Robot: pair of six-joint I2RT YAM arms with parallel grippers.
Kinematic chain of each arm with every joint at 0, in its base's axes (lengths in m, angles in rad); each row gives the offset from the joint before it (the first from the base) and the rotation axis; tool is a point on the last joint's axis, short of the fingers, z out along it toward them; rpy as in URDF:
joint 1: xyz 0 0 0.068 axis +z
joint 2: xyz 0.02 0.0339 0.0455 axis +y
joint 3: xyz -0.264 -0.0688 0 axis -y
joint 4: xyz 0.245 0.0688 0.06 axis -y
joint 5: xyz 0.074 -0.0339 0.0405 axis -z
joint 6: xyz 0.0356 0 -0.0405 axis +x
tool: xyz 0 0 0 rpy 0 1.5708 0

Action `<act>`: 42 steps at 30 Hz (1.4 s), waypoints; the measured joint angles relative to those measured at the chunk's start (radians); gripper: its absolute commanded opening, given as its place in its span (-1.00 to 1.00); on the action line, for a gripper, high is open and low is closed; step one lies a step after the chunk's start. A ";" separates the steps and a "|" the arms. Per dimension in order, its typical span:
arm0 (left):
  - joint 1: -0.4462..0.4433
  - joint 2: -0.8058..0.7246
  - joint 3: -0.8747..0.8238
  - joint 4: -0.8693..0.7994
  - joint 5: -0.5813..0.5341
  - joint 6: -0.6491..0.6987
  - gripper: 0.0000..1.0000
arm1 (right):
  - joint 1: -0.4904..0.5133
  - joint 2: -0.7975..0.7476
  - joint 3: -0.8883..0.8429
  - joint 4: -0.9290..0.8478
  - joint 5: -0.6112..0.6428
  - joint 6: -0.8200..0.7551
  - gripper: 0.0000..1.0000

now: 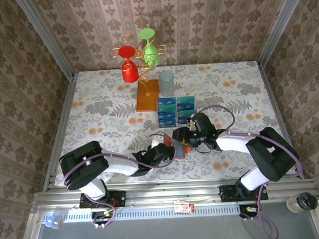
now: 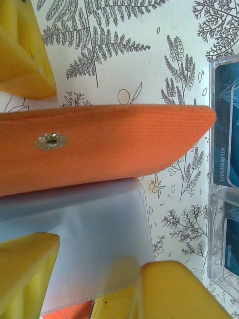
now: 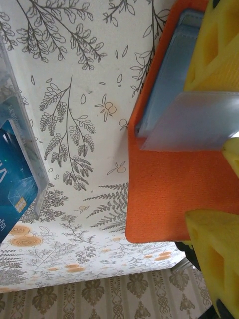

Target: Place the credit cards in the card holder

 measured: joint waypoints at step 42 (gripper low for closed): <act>0.094 -0.700 -0.140 -0.448 -0.214 0.022 1.00 | 0.147 0.206 0.204 -0.010 -0.003 0.044 0.31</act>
